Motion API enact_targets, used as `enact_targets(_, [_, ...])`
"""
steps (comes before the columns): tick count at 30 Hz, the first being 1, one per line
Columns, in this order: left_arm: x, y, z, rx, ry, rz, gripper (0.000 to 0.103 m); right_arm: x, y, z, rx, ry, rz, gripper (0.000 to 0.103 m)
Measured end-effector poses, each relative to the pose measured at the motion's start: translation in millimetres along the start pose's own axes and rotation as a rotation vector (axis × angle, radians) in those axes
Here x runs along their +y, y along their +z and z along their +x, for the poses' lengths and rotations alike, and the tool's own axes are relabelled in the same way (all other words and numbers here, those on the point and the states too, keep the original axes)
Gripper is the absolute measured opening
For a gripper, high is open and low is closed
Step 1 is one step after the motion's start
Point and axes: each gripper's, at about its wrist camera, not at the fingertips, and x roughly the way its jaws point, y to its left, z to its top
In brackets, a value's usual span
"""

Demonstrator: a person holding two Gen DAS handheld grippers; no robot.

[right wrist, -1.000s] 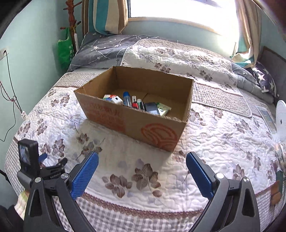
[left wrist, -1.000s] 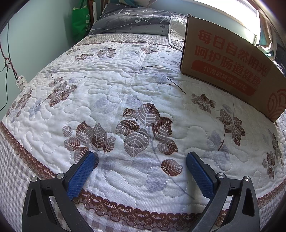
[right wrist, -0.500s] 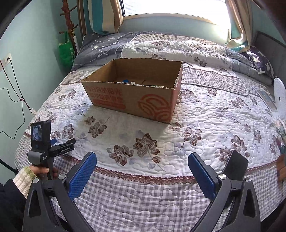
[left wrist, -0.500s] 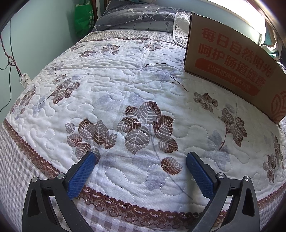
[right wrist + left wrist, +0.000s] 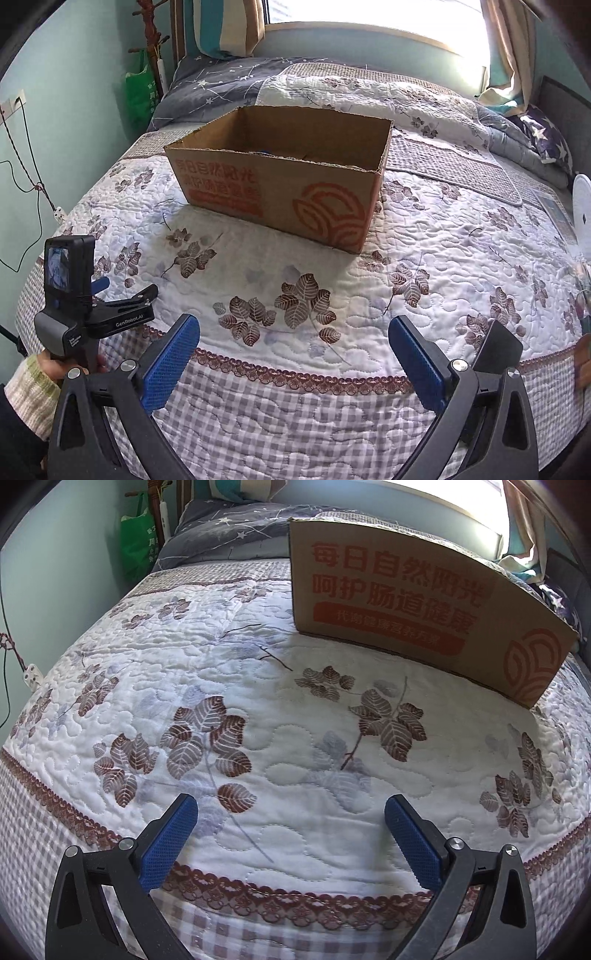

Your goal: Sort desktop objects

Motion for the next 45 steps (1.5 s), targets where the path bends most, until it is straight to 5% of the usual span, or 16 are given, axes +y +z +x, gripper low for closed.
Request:
enact_targets(8, [-28.6,-9.8,11.9,0.028,-0.054,0.059,0.103,16.5,-18.3,76.1,0.078,-0.040,-0.062,0.103])
enact_targets(16, [-24.7,-11.2,15.0,0.025,-0.052,0.036,0.103,22.8,-28.2,123.2,0.116,0.008,0.056,0.103])
enact_targets(21, [-24.4,-10.7,15.0,0.023,-0.044,0.032,0.103,14.9,-33.1,123.8,0.038,0.017,0.116,0.103])
enact_targets(45, [-22.2,-11.1,14.6,0.020,-0.048,0.030,0.103,16.3,-32.9,122.8,0.041,0.011,0.100,0.103])
